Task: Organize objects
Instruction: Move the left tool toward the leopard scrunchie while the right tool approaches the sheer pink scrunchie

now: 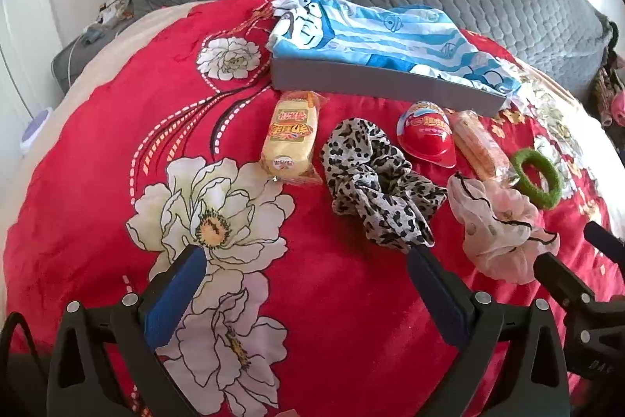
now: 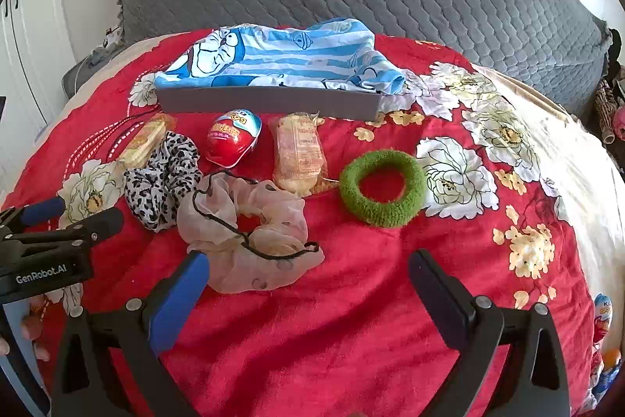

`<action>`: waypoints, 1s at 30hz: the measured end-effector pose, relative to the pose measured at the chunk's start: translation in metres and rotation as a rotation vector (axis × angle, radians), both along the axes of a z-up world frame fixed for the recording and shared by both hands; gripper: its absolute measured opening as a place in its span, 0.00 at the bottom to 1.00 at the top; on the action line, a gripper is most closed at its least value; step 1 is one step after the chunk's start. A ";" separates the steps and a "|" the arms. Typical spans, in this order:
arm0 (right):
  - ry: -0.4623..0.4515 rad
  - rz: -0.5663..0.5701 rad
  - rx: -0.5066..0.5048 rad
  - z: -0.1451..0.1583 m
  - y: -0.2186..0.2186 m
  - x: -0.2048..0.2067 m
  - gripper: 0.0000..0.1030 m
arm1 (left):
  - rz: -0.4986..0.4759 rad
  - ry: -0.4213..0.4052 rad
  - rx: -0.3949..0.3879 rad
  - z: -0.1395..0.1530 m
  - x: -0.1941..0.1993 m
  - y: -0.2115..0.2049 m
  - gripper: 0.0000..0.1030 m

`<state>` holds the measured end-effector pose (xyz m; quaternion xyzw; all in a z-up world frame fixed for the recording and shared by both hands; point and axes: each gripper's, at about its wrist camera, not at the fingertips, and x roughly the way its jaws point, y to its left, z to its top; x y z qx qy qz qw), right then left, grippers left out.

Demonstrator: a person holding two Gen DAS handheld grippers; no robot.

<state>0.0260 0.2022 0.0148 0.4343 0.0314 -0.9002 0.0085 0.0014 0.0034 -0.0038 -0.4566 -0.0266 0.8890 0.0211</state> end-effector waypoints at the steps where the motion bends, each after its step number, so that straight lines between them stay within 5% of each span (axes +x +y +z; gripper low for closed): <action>1: -0.003 -0.002 -0.003 0.000 0.000 -0.001 1.00 | -0.003 0.005 -0.004 0.001 0.000 0.000 0.99; 30: 0.007 0.013 -0.003 0.002 -0.004 0.000 1.00 | -0.014 0.018 -0.009 0.001 -0.001 0.003 0.99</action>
